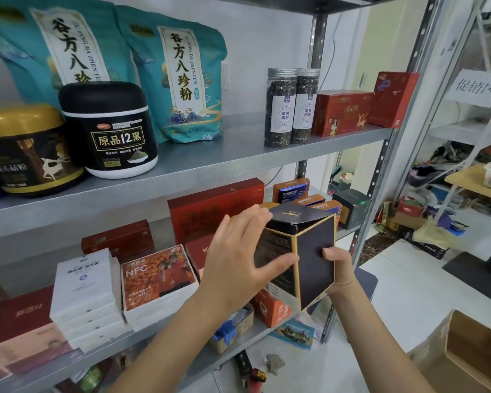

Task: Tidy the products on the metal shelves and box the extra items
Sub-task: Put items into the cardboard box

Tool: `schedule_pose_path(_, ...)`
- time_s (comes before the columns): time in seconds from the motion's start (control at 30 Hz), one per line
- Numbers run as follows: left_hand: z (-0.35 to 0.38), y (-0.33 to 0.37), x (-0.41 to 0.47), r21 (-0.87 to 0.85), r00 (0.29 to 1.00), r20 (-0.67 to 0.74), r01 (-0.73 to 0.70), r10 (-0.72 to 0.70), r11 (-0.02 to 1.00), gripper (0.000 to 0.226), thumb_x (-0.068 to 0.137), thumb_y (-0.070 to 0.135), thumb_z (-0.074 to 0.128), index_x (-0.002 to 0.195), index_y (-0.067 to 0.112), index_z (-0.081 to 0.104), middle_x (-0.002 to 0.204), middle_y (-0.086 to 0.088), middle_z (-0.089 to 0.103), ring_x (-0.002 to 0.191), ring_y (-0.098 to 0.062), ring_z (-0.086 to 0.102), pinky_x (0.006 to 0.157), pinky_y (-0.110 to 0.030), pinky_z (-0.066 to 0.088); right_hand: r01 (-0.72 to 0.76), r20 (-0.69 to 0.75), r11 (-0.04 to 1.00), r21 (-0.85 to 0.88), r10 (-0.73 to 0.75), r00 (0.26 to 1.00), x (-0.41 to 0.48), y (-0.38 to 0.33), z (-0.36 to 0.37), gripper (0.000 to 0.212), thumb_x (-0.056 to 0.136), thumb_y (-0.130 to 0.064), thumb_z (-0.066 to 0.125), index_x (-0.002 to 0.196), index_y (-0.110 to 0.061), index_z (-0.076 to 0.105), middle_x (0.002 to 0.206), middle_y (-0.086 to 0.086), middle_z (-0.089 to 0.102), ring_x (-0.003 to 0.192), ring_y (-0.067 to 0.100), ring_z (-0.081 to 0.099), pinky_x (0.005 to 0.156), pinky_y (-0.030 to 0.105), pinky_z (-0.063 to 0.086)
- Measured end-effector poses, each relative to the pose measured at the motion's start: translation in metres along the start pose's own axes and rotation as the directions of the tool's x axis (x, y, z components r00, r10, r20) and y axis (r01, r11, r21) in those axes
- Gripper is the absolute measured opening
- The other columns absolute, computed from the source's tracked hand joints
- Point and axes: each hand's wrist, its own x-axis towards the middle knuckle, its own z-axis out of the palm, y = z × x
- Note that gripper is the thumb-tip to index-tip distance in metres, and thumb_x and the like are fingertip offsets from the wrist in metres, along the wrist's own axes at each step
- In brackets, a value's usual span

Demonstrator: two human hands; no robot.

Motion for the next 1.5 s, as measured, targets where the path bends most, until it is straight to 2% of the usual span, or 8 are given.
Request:
schedule_pose_path(0.2, 0.026, -0.022, -0.007, -0.364, 0.985, 0.092, 0.171, -0.147, 0.916, 0.050, 0.090, 0.062, 0.043, 0.137, 0.062, 0.027, 0.152, 0.026, 0.026, 0.145, 0.001, 0.018, 0.099, -0.007, 0.026, 0.050, -0.190, 0.992, -0.112, -0.070, 0.979, -0.010, 0.010, 0.017, 0.085, 0.035, -0.031, 0.094, 0.110, -0.006, 0.064, 0.098, 0.015, 0.073, 0.081, 0.027, 0.072, 0.062, 0.036, 0.058)
schedule_pose_path(0.33, 0.035, -0.024, -0.002, -0.621, 0.932, 0.083, 0.326, -0.354, 0.713, 0.024, 0.094, 0.056, 0.044, 0.116, 0.048, 0.048, 0.133, 0.012, 0.050, 0.121, 0.001, 0.050, 0.089, -0.016, 0.049, 0.066, -0.281, 0.952, -0.299, -0.154, 0.947, -0.014, 0.022, 0.029, 0.060, 0.054, -0.027, 0.080, 0.112, -0.020, 0.066, 0.106, 0.013, 0.072, 0.088, 0.028, 0.072, 0.063, 0.033, 0.058)
schedule_pose_path(0.57, 0.036, -0.025, 0.002, -0.799, 0.866, 0.155, 0.394, -0.476, 0.455, 0.027, 0.090, 0.041, 0.049, 0.107, 0.023, 0.059, 0.127, 0.003, 0.057, 0.114, -0.018, 0.058, 0.087, -0.035, 0.055, 0.062, -0.394, 0.935, -0.349, -0.206, 0.896, -0.016, 0.039, 0.041, 0.084, 0.057, -0.030, 0.080, 0.135, -0.023, 0.051, 0.119, 0.011, 0.067, 0.104, 0.034, 0.067, 0.071, 0.039, 0.058)
schedule_pose_path(1.03, 0.034, -0.029, -0.007, -0.814, 0.906, 0.239, 0.383, -0.348, 0.437, 0.064, 0.068, 0.077, 0.064, 0.115, 0.036, 0.050, 0.141, 0.014, 0.048, 0.120, -0.008, 0.056, 0.086, -0.032, 0.056, 0.118, -0.502, 0.902, -0.415, -0.335, 0.798, -0.027, 0.048, 0.068, 0.101, 0.046, -0.032, 0.084, 0.140, -0.036, 0.047, 0.125, 0.005, 0.065, 0.108, 0.032, 0.065, 0.085, 0.059, 0.055)
schedule_pose_path(1.17, 0.033, -0.031, -0.008, -0.830, 0.893, 0.236, 0.390, -0.383, 0.399, 0.045, 0.075, 0.064, 0.068, 0.109, 0.035, 0.057, 0.132, 0.007, 0.056, 0.115, -0.020, 0.060, 0.089, -0.048, 0.056, 0.101, -0.520, 0.907, -0.409, -0.322, 0.791, -0.028, 0.054, 0.076, 0.093, 0.054, -0.025, 0.084, 0.139, -0.035, 0.048, 0.122, 0.000, 0.067, 0.105, 0.028, 0.068, 0.084, 0.054, 0.057)
schedule_pose_path(1.27, 0.030, -0.038, -0.008, -0.847, 0.869, 0.237, 0.404, -0.434, 0.346, 0.028, 0.088, 0.041, 0.063, 0.109, 0.023, 0.059, 0.123, -0.001, 0.062, 0.111, -0.034, 0.060, 0.090, -0.059, 0.050, -0.003, -0.502, 0.894, -0.449, -0.249, 0.828, -0.029, 0.049, 0.081, 0.073, 0.067, -0.044, 0.082, 0.131, -0.050, 0.046, 0.124, -0.011, 0.062, 0.101, 0.006, 0.067, 0.074, 0.028, 0.059)
schedule_pose_path(1.4, 0.025, -0.042, -0.006, -0.749, 0.929, 0.218, 0.356, -0.300, 0.559, 0.022, 0.087, 0.034, 0.063, 0.106, 0.023, 0.062, 0.124, 0.015, 0.061, 0.117, -0.010, 0.057, 0.097, -0.031, 0.048, -0.156, -0.409, 0.481, -0.862, -0.481, 0.775, -0.035, 0.031, 0.089, 0.073, 0.080, -0.064, 0.062, 0.143, -0.046, 0.030, 0.151, -0.019, 0.026, 0.137, -0.004, 0.027, 0.097, 0.011, 0.031)
schedule_pose_path(1.5, 0.033, -0.033, -0.011, -0.674, 0.940, 0.282, 0.337, -0.192, 0.658, 0.025, 0.083, 0.045, 0.064, 0.102, 0.028, 0.063, 0.127, 0.020, 0.056, 0.124, 0.000, 0.049, 0.099, -0.017, 0.041, 0.010, -0.108, 0.182, -0.983, -0.628, 0.770, -0.037, 0.013, 0.097, 0.056, 0.088, -0.053, 0.054, 0.140, -0.040, 0.040, 0.147, -0.025, 0.035, 0.137, -0.008, 0.027, 0.101, 0.000, 0.024)
